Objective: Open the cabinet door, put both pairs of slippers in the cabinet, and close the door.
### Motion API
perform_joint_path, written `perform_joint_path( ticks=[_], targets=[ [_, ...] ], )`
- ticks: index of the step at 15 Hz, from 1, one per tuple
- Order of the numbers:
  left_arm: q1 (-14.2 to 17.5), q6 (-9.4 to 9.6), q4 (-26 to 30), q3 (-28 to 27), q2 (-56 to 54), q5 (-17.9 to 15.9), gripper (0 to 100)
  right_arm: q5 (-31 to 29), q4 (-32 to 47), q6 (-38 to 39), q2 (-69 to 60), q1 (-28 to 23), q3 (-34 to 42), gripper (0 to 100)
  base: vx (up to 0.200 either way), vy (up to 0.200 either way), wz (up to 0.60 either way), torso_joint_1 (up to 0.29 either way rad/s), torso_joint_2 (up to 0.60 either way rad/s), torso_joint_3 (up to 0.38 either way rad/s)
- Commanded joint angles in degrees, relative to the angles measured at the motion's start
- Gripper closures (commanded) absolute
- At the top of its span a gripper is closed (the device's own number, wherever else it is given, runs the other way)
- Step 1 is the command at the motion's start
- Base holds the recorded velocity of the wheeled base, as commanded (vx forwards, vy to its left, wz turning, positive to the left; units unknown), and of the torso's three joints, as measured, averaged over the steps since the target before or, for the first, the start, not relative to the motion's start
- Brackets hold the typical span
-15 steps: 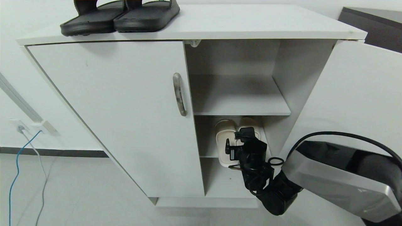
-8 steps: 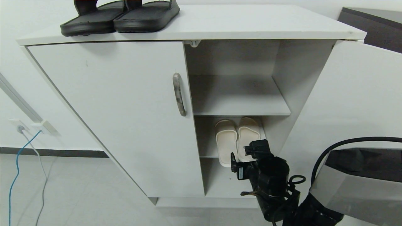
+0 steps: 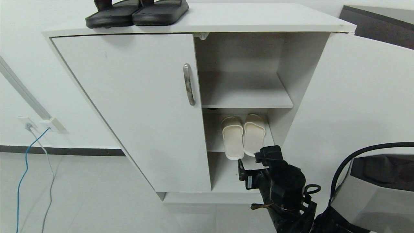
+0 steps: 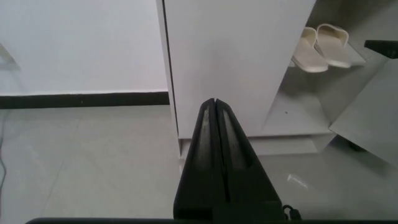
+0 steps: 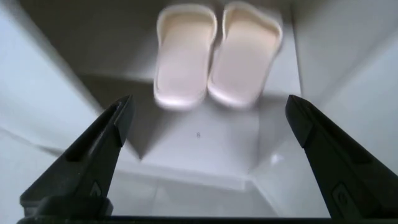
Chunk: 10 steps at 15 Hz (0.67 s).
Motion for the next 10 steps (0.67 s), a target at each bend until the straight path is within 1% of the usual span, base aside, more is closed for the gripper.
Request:
perform_joint_path(
  ticks=[1,5,10],
  targets=[
    [0.0,0.02,-0.01,0.01,0.07,-0.06,100,0.07,0.03,-0.07,-0.76,0.0,0.04,0,0.0,0.0,0.0,0.0,0.0,0.0],
    [0.0,0.11,-0.01,0.01,0.07,-0.06,100,0.24,0.29,-0.25,-3.22,0.17,2.15,0,0.0,0.0,0.0,0.0,0.0,0.0],
    [0.0,0.02,0.07,0.01,0.07,-0.06,100,0.33,0.47,-0.25,-2.69,0.61,2.24,0,0.0,0.0,0.0,0.0,0.0,0.0]
  ],
)
